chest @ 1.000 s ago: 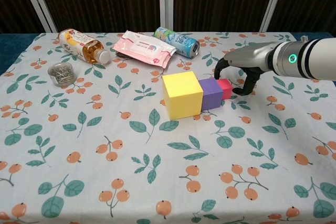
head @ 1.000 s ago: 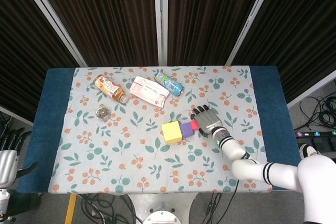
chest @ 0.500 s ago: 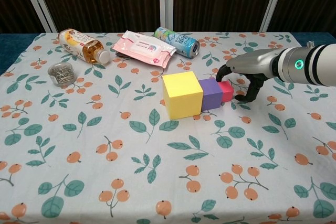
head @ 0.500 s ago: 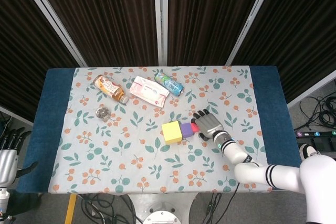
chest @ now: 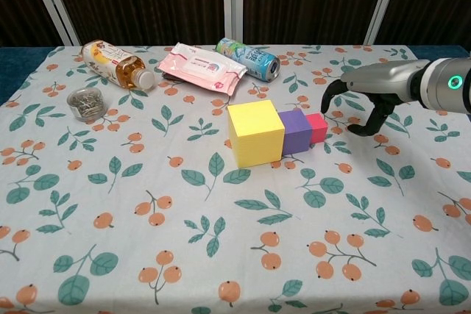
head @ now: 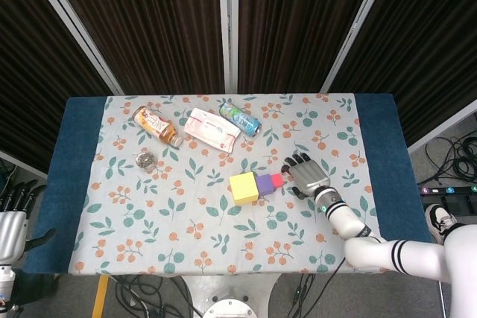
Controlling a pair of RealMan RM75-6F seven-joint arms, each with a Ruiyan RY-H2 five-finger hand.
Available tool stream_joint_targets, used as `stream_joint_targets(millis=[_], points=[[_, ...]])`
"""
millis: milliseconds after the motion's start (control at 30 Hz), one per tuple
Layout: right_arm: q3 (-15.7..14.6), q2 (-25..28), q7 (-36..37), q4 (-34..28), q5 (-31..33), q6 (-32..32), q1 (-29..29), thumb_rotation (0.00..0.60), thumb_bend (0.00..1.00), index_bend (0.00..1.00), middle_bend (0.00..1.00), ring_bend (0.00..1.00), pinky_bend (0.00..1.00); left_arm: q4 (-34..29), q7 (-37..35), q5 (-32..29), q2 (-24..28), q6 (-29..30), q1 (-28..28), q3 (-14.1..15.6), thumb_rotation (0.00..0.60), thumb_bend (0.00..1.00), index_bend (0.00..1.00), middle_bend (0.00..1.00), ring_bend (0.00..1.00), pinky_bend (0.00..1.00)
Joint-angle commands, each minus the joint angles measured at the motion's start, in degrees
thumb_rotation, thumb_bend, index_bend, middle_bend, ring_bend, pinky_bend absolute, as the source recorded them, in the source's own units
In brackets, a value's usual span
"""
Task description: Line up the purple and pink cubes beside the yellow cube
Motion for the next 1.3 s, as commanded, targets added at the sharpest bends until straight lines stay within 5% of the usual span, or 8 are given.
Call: stream_joint_targets(millis=[33, 867, 1067, 1300], points=[[-0.19, -0.06, 0.77, -0.08, -0.64, -0.33, -0.51, 0.600, 0.38, 0.23, 0.08, 0.00, 0.00, -0.23, 0.10, 0.29, 0.00, 0.13, -0.08, 0.02, 0.600, 0.00, 0.22, 0.22, 0.12, 0.18], [-0.17, -1.48, 1.20, -1.24, -1.98, 2.36, -2.17, 0.600, 0.38, 0.23, 0.08, 0.00, 0.00, 0.03, -0.22, 0.22, 0.06, 0.42, 0.24, 0.20, 0.600, 0.00, 0.22, 0.22, 0.12, 0.18], [-0.04, 5.66, 5.85, -6.48, -7.59, 12.85, -8.92, 0.600, 0.38, 0.21, 0.10, 0.00, 0.00, 0.20, -0.48, 0.25, -0.05, 0.37, -0.01, -0.06, 0.600, 0.00, 0.22, 0.22, 0.12, 0.18], [-3.28, 14.11, 17.09, -10.44, -23.53, 28.89, -21.79, 0.600, 0.36, 0.16, 0.15, 0.00, 0.00, -0.08, 0.46, 0.03, -0.20, 0.08, -0.50, -0.48, 0.600, 0.00, 0.22, 0.22, 0.12, 0.18]])
